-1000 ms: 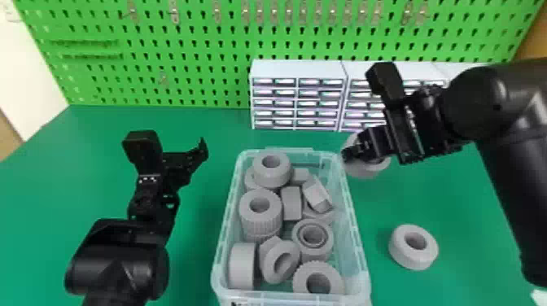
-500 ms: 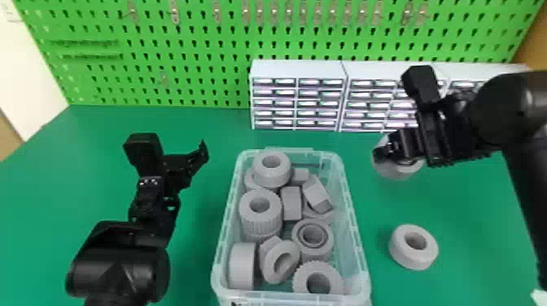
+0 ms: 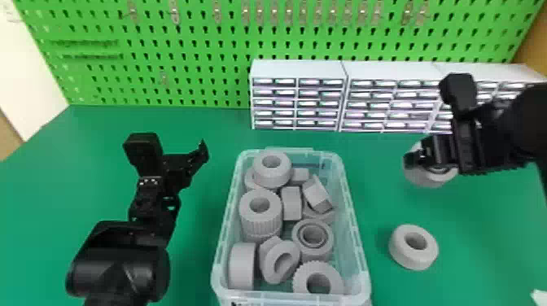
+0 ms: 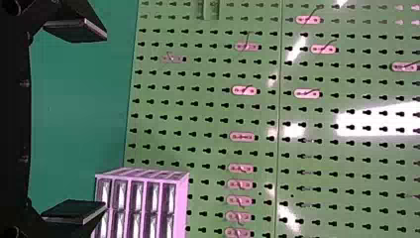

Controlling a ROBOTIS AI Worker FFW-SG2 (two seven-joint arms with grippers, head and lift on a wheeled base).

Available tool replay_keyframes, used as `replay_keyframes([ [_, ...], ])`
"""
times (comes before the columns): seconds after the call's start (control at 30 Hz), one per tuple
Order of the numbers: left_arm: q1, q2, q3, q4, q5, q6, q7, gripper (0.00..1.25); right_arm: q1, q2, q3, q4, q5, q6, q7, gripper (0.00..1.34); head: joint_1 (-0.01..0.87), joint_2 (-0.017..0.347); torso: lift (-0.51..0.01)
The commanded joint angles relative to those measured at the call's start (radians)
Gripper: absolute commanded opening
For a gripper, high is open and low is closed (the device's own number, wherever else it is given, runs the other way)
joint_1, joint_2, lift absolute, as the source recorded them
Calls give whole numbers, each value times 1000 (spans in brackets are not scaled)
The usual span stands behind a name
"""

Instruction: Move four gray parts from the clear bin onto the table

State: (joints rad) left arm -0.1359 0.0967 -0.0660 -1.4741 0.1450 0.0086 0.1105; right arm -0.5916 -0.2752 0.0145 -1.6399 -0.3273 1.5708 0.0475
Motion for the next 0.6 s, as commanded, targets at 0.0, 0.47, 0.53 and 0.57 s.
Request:
replay_keyframes([
  [0.0, -1, 0, 0, 0, 1, 1, 0, 1160, 18, -15, -30, 0, 11, 1, 0, 253, 693, 72, -52],
  [0.47, -1, 0, -3, 2, 2, -1, 2, 1160, 73, -35, -100, 34, 57, 1, 0, 253, 693, 72, -52],
  [0.53, -1, 0, -3, 2, 4, -1, 2, 1160, 85, -36, -116, 38, 65, 1, 0, 253, 693, 72, -52],
  [0.57, -1, 0, -5, 2, 5, -1, 2, 1160, 90, -38, -122, 38, 68, 1, 0, 253, 693, 72, -52],
])
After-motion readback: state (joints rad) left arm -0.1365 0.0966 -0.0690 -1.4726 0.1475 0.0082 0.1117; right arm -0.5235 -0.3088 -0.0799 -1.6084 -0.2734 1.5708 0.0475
